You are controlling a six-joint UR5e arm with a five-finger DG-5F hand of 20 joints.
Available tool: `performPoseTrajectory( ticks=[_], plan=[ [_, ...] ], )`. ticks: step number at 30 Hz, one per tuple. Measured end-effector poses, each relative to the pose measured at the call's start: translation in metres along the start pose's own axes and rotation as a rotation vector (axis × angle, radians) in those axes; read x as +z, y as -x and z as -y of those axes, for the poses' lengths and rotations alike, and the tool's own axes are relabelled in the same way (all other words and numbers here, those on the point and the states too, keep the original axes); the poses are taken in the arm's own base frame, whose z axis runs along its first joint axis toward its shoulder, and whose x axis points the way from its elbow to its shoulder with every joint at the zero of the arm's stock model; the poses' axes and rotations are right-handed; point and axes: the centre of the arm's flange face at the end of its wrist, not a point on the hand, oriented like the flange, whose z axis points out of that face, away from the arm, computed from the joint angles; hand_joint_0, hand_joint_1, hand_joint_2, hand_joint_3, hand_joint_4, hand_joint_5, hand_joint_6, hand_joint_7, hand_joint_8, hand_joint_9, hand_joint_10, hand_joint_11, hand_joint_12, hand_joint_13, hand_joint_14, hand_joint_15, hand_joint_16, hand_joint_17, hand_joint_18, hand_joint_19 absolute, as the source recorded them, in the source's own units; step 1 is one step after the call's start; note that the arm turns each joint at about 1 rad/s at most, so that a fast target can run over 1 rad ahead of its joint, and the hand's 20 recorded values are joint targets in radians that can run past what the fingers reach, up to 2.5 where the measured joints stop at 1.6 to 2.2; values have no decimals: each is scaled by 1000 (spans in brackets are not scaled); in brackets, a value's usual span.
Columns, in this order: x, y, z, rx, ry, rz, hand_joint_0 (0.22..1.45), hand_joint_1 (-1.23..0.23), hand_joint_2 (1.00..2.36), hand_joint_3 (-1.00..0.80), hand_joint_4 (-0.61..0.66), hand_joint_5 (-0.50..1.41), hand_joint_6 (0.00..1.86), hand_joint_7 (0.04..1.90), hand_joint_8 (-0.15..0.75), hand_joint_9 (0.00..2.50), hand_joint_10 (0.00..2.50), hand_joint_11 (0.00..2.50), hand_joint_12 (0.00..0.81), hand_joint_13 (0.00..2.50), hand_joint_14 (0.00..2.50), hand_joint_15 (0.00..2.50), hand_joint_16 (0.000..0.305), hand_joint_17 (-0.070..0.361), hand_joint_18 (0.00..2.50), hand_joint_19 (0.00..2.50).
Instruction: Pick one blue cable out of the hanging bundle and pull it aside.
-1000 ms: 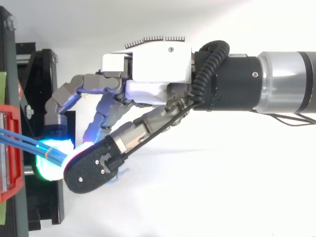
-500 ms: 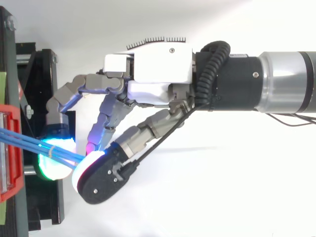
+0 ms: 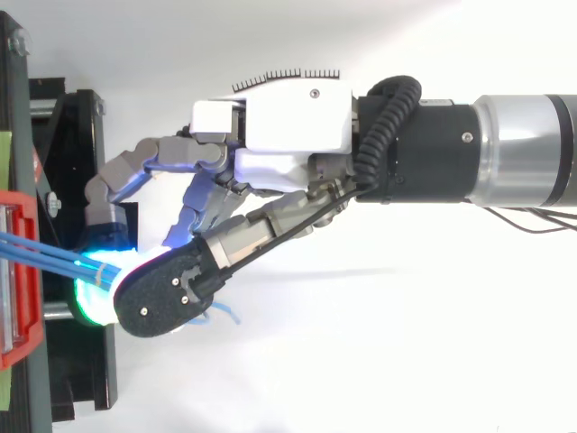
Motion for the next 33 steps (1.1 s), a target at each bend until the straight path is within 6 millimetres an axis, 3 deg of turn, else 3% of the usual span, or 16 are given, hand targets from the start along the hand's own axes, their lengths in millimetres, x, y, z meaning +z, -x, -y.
performPoseTrajectory(
  ticks=[4,5,9,14,15,20,24,25,27,29,31,33],
  plan=[
    [0,0,0,0,-2,0,769,-867,1023,-194,-272,-137,965,1115,215,1066,21,600,217,967,24,537,41,92,691,451],
    [0,0,0,0,-2,0,807,-877,1021,-241,-233,-138,958,1258,209,1071,21,609,214,964,24,539,40,90,672,464],
    [-1,1,1,-1,-7,1,851,-882,1000,-500,-303,-129,969,1286,201,1096,21,606,206,969,23,541,39,87,686,440],
    [-3,1,3,-19,-31,2,787,-903,1000,-500,-350,-102,969,1188,196,1120,21,595,198,986,23,526,37,84,749,391],
    [-4,2,3,-23,-35,2,755,-922,1000,-500,-350,-94,968,1098,205,1153,21,599,195,988,25,531,37,83,752,398],
    [-5,5,3,-41,-46,2,658,-953,1000,-500,-308,-74,941,1000,196,1161,23,579,191,1005,26,548,36,80,757,414],
    [-6,8,2,-51,-45,3,550,-947,1000,-500,-300,-62,928,770,189,1180,20,550,196,1024,24,539,37,84,771,417],
    [-6,10,1,-55,-44,3,537,-937,1000,-500,-289,-60,920,745,189,1183,22,547,199,1029,24,537,38,85,775,413],
    [-6,12,-1,-61,-43,1,464,-864,1000,-500,-229,-50,816,944,196,1197,20,520,220,1052,23,524,43,96,807,409],
    [-6,13,-4,-66,-45,-3,441,-749,1000,-500,-178,-52,794,903,202,1206,19,512,231,1067,21,520,46,103,829,413],
    [-6,14,-6,-72,-50,-5,466,-593,1000,-500,-138,-53,773,943,200,1200,18,514,238,1069,22,520,46,103,820,434],
    [-7,16,-7,-77,-57,-5,520,-541,1000,-500,-104,-61,759,966,204,1177,19,520,235,1055,25,548,44,100,795,470]
  ],
)
